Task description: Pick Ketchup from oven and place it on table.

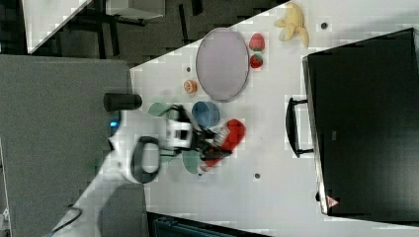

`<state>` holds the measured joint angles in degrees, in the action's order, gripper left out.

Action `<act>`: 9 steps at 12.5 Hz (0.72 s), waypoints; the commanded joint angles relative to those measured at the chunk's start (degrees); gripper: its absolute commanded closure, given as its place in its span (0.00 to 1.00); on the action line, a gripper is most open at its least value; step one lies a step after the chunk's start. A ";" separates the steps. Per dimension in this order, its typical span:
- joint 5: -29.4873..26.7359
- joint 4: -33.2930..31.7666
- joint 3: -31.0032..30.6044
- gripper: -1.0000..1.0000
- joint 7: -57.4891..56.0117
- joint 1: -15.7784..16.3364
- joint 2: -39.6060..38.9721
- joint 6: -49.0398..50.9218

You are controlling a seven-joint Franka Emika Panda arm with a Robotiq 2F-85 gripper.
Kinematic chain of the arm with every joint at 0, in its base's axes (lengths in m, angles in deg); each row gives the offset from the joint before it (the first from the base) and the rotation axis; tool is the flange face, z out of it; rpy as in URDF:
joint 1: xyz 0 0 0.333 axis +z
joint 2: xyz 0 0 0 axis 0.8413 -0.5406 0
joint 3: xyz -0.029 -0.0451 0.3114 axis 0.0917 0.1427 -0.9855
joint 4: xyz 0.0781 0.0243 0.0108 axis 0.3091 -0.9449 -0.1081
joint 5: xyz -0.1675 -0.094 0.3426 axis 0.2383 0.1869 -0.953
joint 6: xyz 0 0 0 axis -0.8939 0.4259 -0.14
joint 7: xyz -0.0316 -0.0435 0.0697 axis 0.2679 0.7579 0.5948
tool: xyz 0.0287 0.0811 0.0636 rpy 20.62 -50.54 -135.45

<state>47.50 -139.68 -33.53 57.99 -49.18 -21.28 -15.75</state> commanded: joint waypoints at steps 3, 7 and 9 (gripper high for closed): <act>-0.96 0.73 0.22 0.36 3.46 -1.35 -6.13 -12.80; -0.96 0.53 0.75 0.00 3.46 -1.27 -8.69 -16.87; -0.97 0.85 0.73 0.00 3.64 -1.20 -6.07 -16.92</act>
<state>47.27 -141.02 -32.28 58.60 -51.60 -30.79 -33.04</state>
